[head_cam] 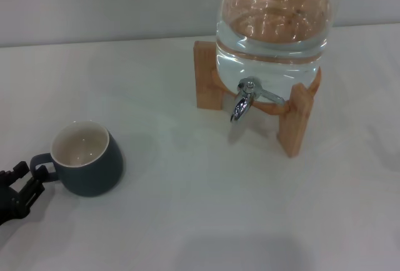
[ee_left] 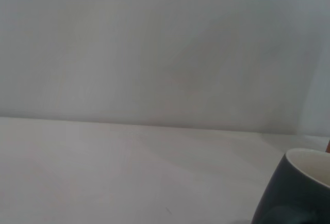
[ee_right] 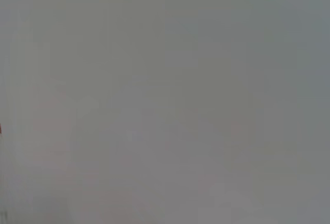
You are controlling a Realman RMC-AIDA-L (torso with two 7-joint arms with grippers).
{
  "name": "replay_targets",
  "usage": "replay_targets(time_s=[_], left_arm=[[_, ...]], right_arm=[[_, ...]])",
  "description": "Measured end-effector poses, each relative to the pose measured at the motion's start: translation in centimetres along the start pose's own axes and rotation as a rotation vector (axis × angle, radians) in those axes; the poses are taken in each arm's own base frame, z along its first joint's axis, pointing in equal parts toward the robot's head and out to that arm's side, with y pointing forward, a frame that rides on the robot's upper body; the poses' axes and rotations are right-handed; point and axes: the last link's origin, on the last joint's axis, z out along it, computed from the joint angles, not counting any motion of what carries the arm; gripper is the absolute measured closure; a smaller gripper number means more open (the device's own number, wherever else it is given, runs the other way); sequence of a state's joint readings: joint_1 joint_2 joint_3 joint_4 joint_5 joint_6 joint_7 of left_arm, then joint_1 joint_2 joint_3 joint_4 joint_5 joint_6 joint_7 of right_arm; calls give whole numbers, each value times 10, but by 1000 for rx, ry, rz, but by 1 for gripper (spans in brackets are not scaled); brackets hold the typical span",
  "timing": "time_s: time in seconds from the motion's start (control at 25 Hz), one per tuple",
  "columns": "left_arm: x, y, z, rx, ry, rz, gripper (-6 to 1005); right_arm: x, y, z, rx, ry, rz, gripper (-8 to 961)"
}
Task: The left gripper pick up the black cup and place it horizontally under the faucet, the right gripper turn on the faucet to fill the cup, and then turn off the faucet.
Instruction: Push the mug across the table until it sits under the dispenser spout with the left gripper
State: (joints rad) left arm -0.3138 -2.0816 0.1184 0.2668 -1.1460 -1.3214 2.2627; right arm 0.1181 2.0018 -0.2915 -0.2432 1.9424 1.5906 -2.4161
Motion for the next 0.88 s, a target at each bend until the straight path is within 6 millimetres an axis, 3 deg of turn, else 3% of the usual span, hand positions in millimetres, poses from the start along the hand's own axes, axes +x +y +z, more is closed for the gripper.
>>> replay_targets(time_s=[0.88], left_arm=[[7, 0, 10, -18, -1, -2, 671]], right_arm=[[1, 2, 6, -4, -1, 8, 155]])
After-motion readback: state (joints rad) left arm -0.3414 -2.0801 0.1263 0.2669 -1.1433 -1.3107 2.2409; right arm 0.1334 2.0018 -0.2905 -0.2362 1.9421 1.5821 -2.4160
